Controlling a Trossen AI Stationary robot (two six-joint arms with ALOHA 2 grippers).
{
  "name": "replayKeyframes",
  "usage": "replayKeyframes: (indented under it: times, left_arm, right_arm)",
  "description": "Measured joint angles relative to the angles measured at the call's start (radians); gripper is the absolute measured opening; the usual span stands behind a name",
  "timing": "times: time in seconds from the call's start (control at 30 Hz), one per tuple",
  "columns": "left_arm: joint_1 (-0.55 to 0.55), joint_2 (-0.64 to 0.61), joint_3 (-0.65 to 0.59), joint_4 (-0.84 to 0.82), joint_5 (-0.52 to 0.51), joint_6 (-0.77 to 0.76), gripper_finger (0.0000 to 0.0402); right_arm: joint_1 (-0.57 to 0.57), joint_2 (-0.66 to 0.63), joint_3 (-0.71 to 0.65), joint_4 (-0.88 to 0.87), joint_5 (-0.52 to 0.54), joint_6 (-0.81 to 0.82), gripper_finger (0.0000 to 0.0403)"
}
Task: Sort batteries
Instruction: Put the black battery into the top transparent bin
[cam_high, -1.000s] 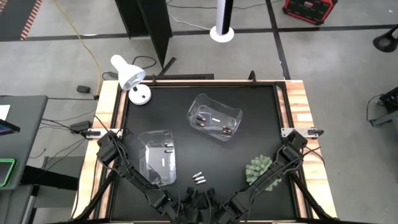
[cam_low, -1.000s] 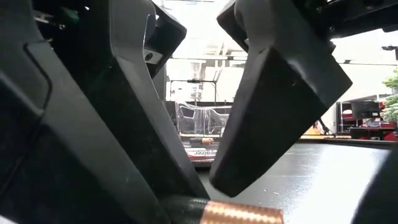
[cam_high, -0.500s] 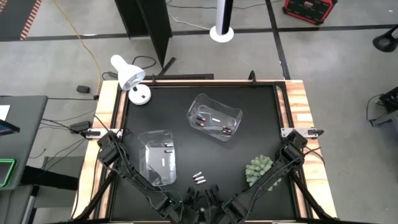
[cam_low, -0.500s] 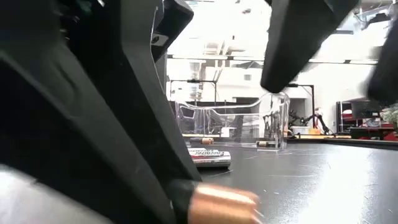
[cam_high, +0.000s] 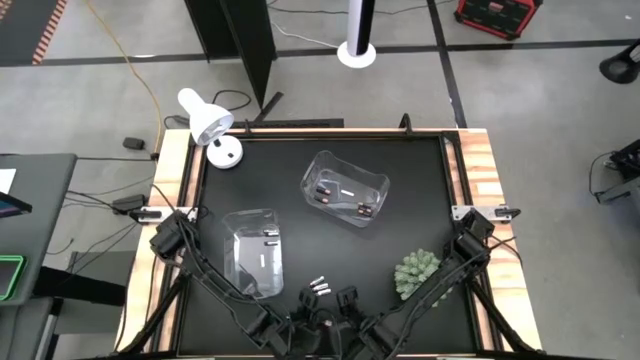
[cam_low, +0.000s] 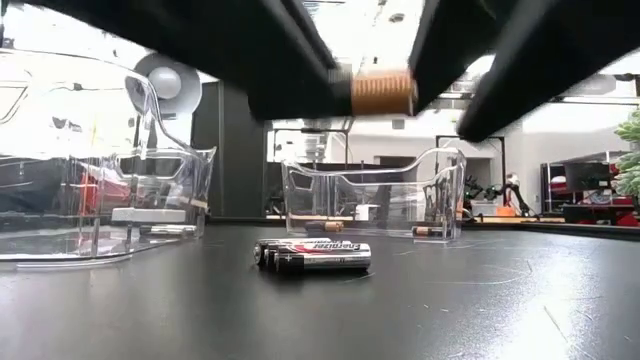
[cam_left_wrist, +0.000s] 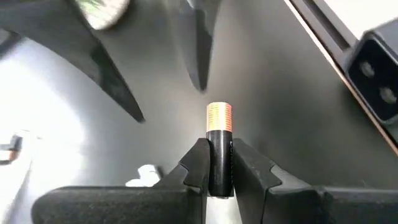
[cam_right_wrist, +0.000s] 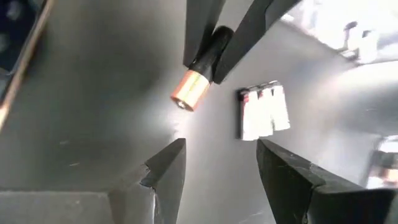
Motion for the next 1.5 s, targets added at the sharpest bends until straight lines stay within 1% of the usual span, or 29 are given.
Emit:
replayKeyframes:
  times: [0.23,0.57,0.8,0.97,1.13,1.3,1.4,1.5]
  left_arm:
    - [0.020,-0.078,0.000,-0.091,-0.066,0.013,0.0041]
    - [0.082,-0.210,0.000,-0.185,-0.097,0.074,0.0041]
    - [0.134,-0.357,-0.088,-0.184,-0.104,0.118,0.0041]
    - [0.189,-0.480,-0.166,-0.189,-0.126,0.146,0.0041]
    - [0.253,-0.625,-0.271,-0.158,-0.139,0.196,0.0041]
    - [0.330,-0.782,-0.382,-0.066,-0.132,0.266,0.0041]
    - [0.385,-0.857,-0.430,-0.030,-0.077,0.293,0.0041]
    - [0.438,-0.893,-0.455,-0.026,-0.040,0.314,0.0041]
  right_arm:
    - [0.002,-0.029,0.000,-0.038,0.121,0.054,0.0214]
    - [-0.014,-0.063,-0.001,-0.054,0.198,0.081,0.0214]
    - [-0.051,-0.115,-0.001,-0.056,0.287,0.036,0.0214]
    - [-0.121,-0.170,-0.001,-0.040,0.312,-0.050,0.0214]
    - [-0.226,-0.206,-0.001,0.037,0.293,-0.192,0.0214]
    - [-0.335,-0.229,-0.001,0.198,0.170,-0.383,0.0214]
    - [-0.392,-0.233,-0.001,0.236,0.116,-0.468,0.0214]
    - [-0.450,-0.240,-0.006,0.267,0.032,-0.510,0.0214]
